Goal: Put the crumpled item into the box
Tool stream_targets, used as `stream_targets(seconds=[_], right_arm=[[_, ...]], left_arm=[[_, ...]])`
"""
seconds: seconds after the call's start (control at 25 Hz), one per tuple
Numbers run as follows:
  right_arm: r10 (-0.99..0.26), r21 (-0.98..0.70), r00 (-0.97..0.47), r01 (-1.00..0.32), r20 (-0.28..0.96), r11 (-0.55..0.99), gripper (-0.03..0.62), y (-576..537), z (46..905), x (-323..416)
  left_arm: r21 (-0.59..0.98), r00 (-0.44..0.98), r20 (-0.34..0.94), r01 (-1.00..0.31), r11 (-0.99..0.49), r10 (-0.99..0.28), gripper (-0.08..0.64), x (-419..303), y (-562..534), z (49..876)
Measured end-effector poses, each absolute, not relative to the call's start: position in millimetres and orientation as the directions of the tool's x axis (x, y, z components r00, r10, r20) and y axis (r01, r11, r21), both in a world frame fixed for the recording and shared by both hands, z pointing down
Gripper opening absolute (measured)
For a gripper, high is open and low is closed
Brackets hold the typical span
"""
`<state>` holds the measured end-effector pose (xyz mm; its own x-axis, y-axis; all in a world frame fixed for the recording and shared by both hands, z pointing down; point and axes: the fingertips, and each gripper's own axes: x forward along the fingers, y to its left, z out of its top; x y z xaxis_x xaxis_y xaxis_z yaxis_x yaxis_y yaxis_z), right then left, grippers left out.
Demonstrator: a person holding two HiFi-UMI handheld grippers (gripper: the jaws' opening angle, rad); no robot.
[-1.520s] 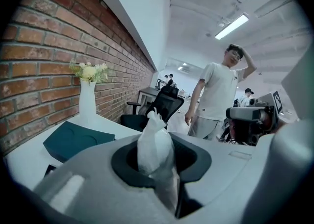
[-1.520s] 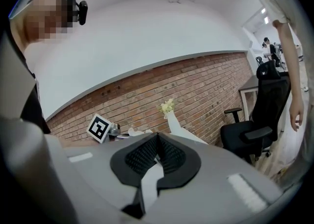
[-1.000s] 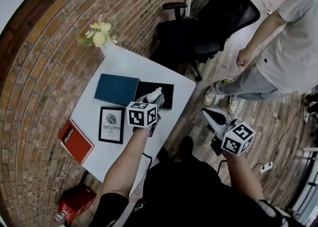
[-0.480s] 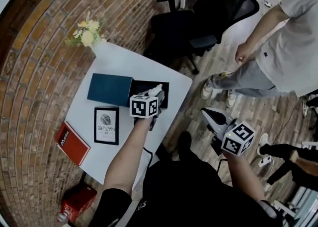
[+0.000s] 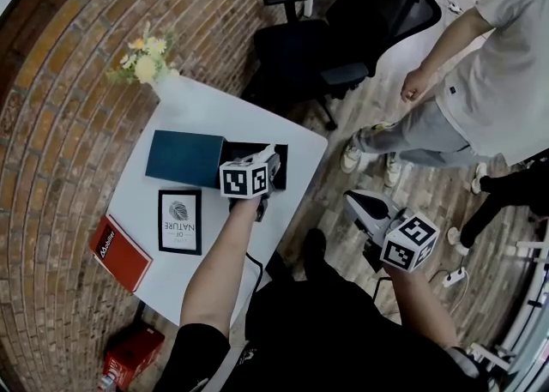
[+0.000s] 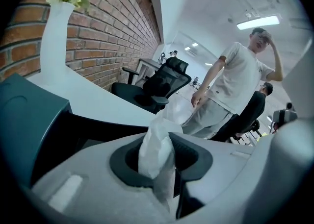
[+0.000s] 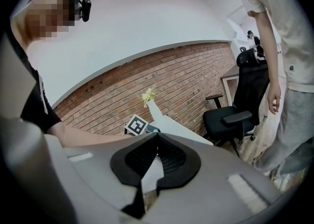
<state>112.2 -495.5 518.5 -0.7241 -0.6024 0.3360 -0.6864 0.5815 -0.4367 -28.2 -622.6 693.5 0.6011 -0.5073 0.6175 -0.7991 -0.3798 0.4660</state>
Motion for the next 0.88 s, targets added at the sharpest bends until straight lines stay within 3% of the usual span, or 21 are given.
stream_targets(seconds=[0.36,0.6,0.76,0.88], right_arm=[[-0.593,-0.429,-0.735,-0.676,0.329,0.599,0.0,-492.6,514.7,101.3],[-0.578,-0.43,-0.753,-0.656,0.315,0.62,0.0,-489.3,506.3,87.6],[-0.558,-0.428,-0.769,-0.638,0.311,0.641,0.0,-484.8,504.6,78.1],[-0.548,-0.428,-0.779,-0.626,0.304,0.652,0.0,-482.2,499.8,68.8]], left_arm=[[0.331,0.538,0.681,-0.832,-0.446,-0.497,0.159,-41.8,-614.7,691.1],[0.263,0.477,0.721,-0.86,-0.437,-0.504,0.162,-66.4,-600.8,694.5],[0.187,0.417,0.743,-0.881,-0.435,-0.524,0.245,-84.5,-592.1,692.5],[0.155,0.386,0.741,-0.894,-0.419,-0.55,0.254,-96.4,-585.6,686.3]])
